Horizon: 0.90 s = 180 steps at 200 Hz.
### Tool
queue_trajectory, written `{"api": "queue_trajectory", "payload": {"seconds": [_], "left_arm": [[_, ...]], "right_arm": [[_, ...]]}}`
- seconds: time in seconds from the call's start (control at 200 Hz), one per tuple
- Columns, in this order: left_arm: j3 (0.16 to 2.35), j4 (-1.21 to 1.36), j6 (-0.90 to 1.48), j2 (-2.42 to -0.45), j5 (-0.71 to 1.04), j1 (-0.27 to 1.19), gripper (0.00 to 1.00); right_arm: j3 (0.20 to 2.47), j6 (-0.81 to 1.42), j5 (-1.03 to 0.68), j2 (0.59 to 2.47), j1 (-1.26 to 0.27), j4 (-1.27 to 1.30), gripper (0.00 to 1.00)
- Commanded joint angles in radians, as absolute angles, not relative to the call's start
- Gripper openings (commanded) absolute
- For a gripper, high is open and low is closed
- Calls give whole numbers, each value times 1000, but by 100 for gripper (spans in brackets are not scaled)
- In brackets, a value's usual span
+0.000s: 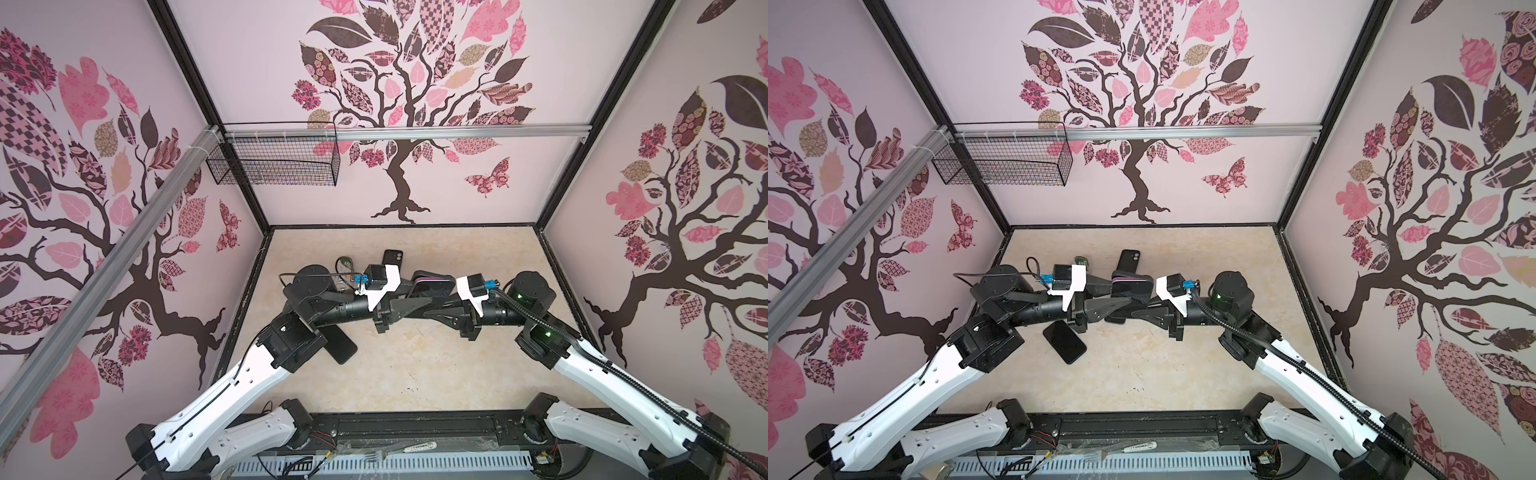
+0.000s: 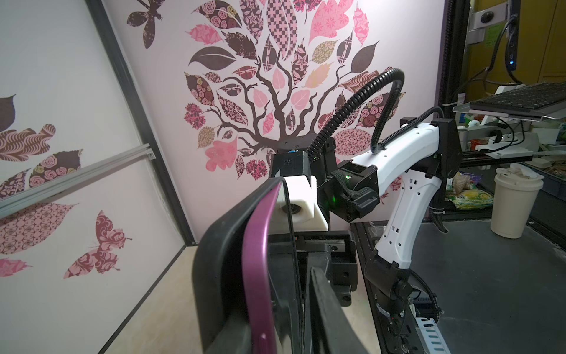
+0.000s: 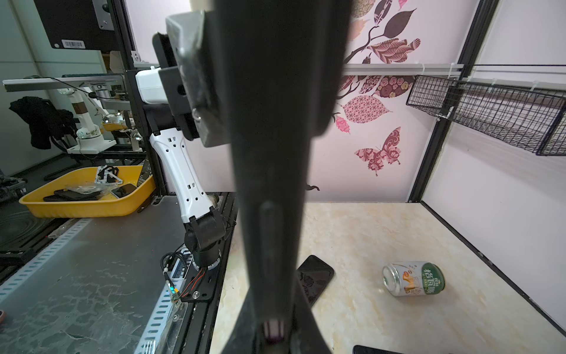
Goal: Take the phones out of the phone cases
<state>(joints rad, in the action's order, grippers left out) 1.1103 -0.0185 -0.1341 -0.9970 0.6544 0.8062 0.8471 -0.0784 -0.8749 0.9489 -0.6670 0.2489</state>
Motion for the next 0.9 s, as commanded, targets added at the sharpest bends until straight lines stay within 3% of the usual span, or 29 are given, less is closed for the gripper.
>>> {"api": "queue_trajectory", "payload": {"seconds": [0.0, 0.32, 0.39, 0.49, 0.575, 0.605, 0.685, 0.895], "left_arm": [[1040, -232, -149, -1045, 703, 816, 25], [1077, -290, -183, -1042, 706, 792, 0], [1079, -295, -186, -1033, 713, 780, 0], [1088, -311, -192, -1021, 723, 766, 0], [1101, -347, -224, -1010, 708, 757, 0], [1106, -366, -240, -1006, 696, 751, 0], [1110, -404, -281, -994, 658, 739, 0], [1121, -509, -437, -1017, 501, 776, 0]], "right_arm": [[936, -44, -844, 877, -674, 484, 0], [960, -219, -803, 839, -674, 241, 0], [960, -238, -804, 827, -674, 198, 2], [963, -270, -801, 812, -673, 122, 19], [962, -314, -750, 789, -673, 28, 40], [964, -331, -717, 781, -672, -13, 53], [971, -353, -613, 752, -673, -101, 68], [1051, -279, -601, 782, -672, -241, 69]]}}
